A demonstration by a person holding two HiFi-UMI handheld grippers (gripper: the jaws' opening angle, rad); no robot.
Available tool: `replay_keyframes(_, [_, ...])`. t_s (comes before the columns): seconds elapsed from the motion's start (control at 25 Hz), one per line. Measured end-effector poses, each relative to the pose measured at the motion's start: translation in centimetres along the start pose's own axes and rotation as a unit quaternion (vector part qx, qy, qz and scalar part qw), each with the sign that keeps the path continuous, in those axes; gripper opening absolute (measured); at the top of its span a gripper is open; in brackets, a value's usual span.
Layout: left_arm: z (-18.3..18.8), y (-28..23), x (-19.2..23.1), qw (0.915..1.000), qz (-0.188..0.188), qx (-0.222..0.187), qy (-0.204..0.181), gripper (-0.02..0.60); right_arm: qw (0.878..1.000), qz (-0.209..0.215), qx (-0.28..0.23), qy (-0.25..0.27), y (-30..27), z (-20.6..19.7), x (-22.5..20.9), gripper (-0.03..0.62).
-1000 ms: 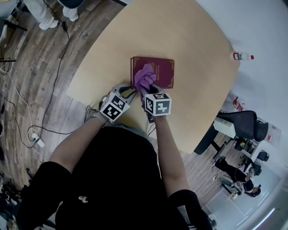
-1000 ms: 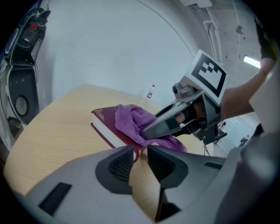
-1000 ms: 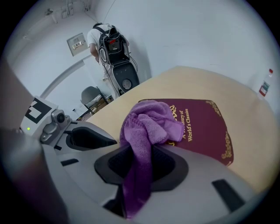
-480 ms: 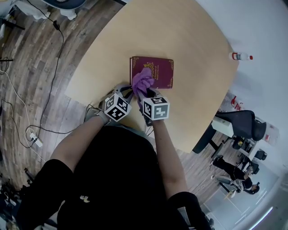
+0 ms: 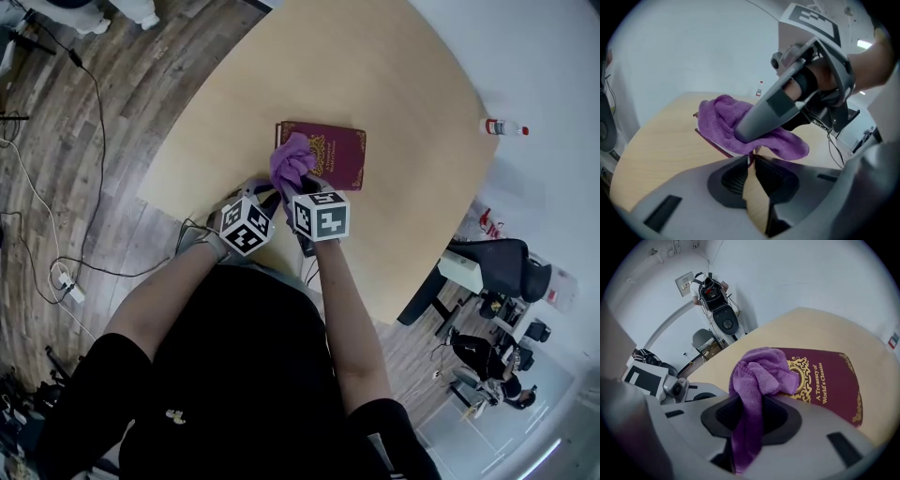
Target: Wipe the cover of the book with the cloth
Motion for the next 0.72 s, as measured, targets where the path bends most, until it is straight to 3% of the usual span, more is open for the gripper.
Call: replay_keyframes(0.72, [-0.1, 0.2, -0.1, 0.9999, -0.011, 0.009, 0.005, 0.061, 1.0, -0.005, -0.009, -0.006, -3.3, 7.5, -4.9, 0.123])
Point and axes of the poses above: the fingertips, and each gripper's own axes: y backward along the fingers, x to its left, z out of its top, the point moved 6 cm from there along y, backward along the fingers, and after that the axes turned 15 degrees about y, right-handed, at the moved point
